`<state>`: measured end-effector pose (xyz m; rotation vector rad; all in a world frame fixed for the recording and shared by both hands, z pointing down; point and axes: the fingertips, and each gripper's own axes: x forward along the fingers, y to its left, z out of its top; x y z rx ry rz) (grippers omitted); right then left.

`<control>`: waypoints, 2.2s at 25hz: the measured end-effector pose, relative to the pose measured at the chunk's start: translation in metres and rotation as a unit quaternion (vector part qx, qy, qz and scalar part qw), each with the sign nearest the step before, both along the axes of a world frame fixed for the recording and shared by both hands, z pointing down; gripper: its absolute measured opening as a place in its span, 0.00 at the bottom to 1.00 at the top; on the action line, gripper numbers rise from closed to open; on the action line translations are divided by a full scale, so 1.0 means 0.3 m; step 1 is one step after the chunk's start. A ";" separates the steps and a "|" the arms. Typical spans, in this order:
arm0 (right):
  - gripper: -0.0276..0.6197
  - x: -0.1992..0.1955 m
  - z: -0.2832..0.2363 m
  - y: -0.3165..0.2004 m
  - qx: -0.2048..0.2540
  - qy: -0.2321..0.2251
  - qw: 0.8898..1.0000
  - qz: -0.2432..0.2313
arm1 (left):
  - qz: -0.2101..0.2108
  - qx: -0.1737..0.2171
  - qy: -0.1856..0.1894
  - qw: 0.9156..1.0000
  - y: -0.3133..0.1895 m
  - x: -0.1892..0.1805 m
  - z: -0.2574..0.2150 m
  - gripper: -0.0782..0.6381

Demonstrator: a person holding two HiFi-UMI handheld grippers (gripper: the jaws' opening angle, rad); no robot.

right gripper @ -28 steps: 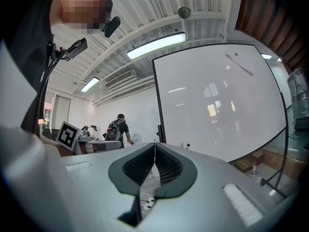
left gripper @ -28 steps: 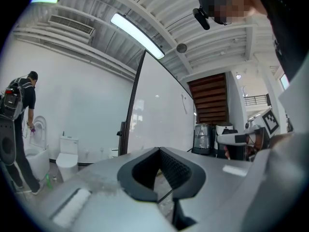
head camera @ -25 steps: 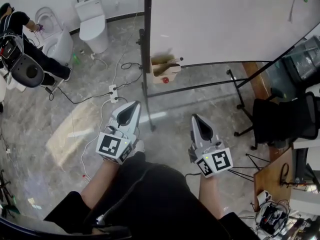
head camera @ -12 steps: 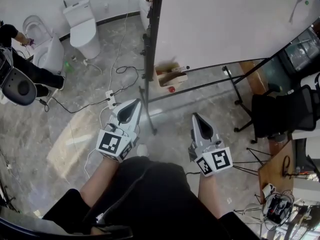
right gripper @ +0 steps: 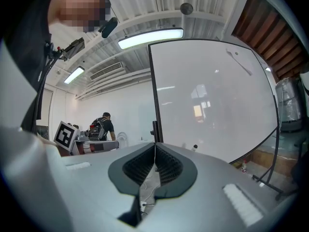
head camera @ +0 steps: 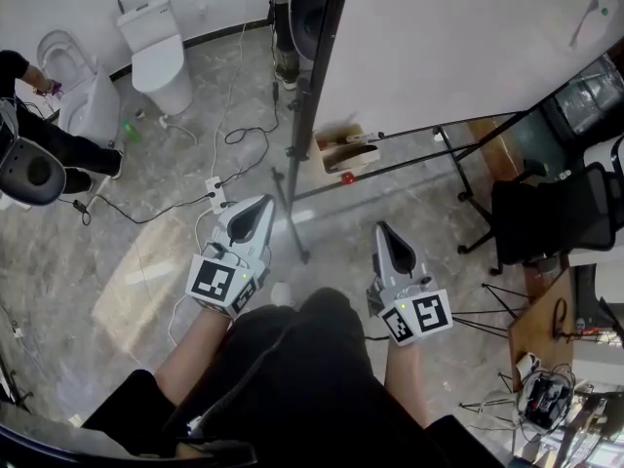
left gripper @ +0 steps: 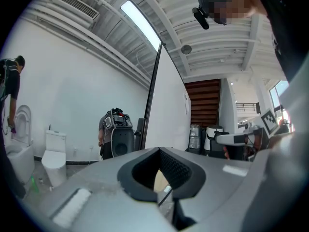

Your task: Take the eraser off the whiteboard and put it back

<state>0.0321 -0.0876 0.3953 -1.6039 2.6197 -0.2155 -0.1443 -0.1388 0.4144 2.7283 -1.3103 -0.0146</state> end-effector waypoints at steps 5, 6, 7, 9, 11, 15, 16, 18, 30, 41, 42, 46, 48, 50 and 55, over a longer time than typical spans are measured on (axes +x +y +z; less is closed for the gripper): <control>0.06 0.024 0.022 -0.050 -0.003 -0.004 1.000 0.011 | -0.004 -0.005 -0.003 1.000 -0.028 0.003 0.013 0.12; 0.06 0.037 0.029 -0.066 -0.002 -0.003 1.000 0.016 | -0.005 -0.005 -0.003 1.000 -0.035 0.008 0.012 0.12; 0.06 0.053 0.037 -0.082 -0.001 -0.001 1.000 0.021 | -0.007 -0.005 -0.004 1.000 -0.043 0.015 0.010 0.12; 0.06 0.085 0.053 -0.115 0.002 0.008 0.999 0.033 | -0.013 -0.003 -0.004 1.000 -0.062 0.027 0.003 0.12; 0.06 0.118 0.070 -0.149 0.003 0.018 0.999 0.045 | -0.021 -0.003 -0.005 1.000 -0.078 0.038 -0.001 0.12; 0.08 0.170 0.107 -0.234 -0.001 0.028 0.998 0.051 | -0.022 0.002 -0.008 1.000 -0.110 0.091 -0.020 0.12; 0.12 0.174 0.121 -0.256 -0.003 0.032 0.998 0.047 | -0.024 0.004 -0.008 1.000 -0.117 0.106 -0.029 0.12; 0.17 0.177 0.151 -0.299 -0.009 0.038 0.999 0.036 | -0.036 -0.001 -0.010 0.999 -0.133 0.130 -0.046 0.12; 0.48 0.134 0.304 -0.500 -0.058 0.031 0.998 -0.006 | -0.045 0.000 0.000 0.999 -0.182 0.187 -0.050 0.12; 0.57 0.080 0.387 -0.606 -0.085 0.033 0.996 -0.016 | -0.088 -0.001 -0.010 0.996 -0.200 0.113 -0.051 0.12; 0.57 0.077 0.390 -0.611 -0.085 0.032 0.996 -0.017 | -0.092 0.000 -0.011 0.996 -0.199 0.105 -0.052 0.12; 0.57 0.064 0.394 -0.626 -0.085 0.038 0.995 -0.021 | -0.104 0.001 -0.013 0.994 -0.194 0.078 -0.054 0.12; 0.57 0.055 0.398 -0.633 -0.085 0.042 0.995 -0.024 | -0.109 0.000 -0.013 0.994 -0.192 0.067 -0.054 0.12; 0.57 0.051 0.404 -0.640 -0.086 0.049 0.995 -0.024 | -0.112 0.000 -0.014 0.994 -0.191 0.060 -0.052 0.12; 0.45 0.062 0.406 -0.645 -0.086 0.064 0.994 -0.015 | -0.116 0.001 -0.013 0.993 -0.193 0.049 -0.054 0.12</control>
